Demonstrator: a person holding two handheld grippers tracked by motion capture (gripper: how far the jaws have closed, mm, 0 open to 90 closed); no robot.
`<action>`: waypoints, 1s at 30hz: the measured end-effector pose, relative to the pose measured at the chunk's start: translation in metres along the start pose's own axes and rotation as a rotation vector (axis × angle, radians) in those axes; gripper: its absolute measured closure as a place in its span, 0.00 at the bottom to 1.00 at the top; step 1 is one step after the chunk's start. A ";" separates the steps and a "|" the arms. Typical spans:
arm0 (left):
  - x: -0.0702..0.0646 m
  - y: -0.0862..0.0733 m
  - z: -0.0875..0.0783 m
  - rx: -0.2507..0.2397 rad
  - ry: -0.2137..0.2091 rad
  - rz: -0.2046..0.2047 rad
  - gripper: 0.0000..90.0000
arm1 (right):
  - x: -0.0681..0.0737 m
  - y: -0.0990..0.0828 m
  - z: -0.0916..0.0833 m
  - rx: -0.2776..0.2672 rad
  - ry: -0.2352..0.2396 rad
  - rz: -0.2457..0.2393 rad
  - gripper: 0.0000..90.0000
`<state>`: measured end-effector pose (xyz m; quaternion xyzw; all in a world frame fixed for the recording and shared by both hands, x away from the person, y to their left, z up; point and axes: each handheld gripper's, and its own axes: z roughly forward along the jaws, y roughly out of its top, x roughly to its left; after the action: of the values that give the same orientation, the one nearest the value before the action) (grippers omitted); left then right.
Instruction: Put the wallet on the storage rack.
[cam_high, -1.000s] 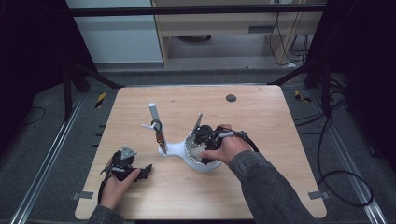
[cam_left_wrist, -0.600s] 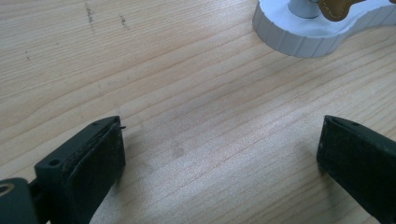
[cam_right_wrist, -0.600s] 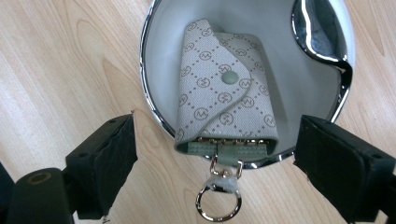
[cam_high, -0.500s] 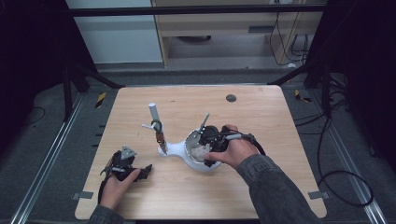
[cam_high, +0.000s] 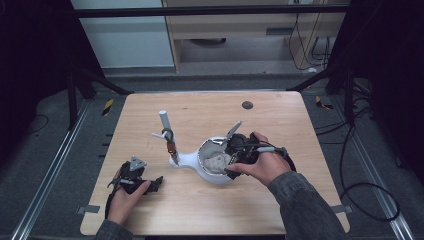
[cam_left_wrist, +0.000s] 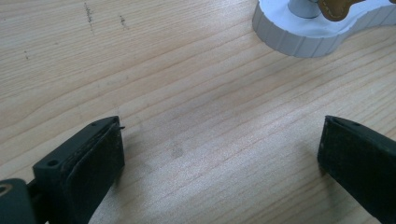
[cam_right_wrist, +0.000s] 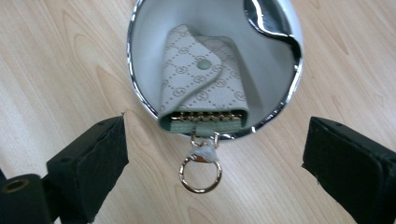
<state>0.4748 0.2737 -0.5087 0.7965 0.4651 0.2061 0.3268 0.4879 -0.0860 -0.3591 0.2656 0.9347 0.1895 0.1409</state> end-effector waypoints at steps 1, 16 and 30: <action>0.000 0.000 0.000 0.000 0.000 0.000 0.00 | -0.001 -0.002 -0.001 -0.014 0.000 0.009 0.06; 0.000 0.000 0.000 0.000 0.000 -0.001 0.00 | -0.020 -0.027 -0.008 -0.107 -0.041 0.077 0.06; -0.001 0.000 0.000 -0.002 0.000 0.000 0.00 | -0.037 -0.051 -0.009 -0.206 -0.112 0.189 0.07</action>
<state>0.4742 0.2731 -0.5088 0.7962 0.4650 0.2064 0.3276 0.4927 -0.1485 -0.3671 0.3466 0.8720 0.2814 0.2008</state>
